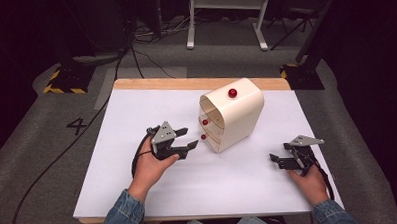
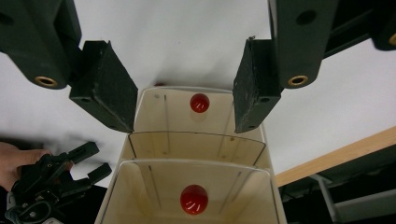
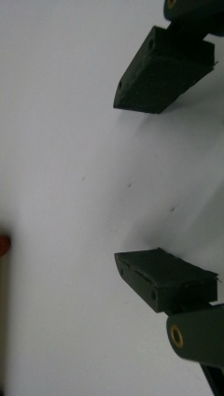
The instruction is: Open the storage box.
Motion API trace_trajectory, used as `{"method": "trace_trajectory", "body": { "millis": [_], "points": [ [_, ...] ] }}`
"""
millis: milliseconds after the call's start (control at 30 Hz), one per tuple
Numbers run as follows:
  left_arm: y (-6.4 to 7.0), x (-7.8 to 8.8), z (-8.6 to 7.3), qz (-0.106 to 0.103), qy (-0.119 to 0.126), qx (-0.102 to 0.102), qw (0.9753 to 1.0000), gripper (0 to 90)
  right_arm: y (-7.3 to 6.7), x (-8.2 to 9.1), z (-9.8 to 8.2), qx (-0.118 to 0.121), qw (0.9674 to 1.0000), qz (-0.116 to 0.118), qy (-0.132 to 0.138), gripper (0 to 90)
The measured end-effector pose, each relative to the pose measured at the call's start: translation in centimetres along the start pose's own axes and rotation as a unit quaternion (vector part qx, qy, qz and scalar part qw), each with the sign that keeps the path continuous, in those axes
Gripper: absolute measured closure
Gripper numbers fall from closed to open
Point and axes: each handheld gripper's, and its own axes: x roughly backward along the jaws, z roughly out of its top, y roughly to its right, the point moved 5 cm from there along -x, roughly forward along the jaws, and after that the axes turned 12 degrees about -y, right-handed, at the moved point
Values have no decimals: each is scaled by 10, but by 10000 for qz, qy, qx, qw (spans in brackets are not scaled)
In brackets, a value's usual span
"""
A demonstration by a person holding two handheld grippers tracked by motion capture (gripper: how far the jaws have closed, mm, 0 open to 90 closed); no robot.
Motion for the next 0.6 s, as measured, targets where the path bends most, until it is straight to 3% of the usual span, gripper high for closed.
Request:
{"method": "trace_trajectory", "body": {
  "millis": [333,500,600],
  "points": [
    [-4,-34,-1,-415,228,117,9988,458,0,0,0,0,10000,-22,0,214],
    [-5,-52,-1,-457,89,95,9989,494,0,0,0,-2,10000,-28,-2,212],
    [-8,-60,-4,-374,-71,34,9993,502,0,0,0,13,10000,-48,5,211]
  ]
}}
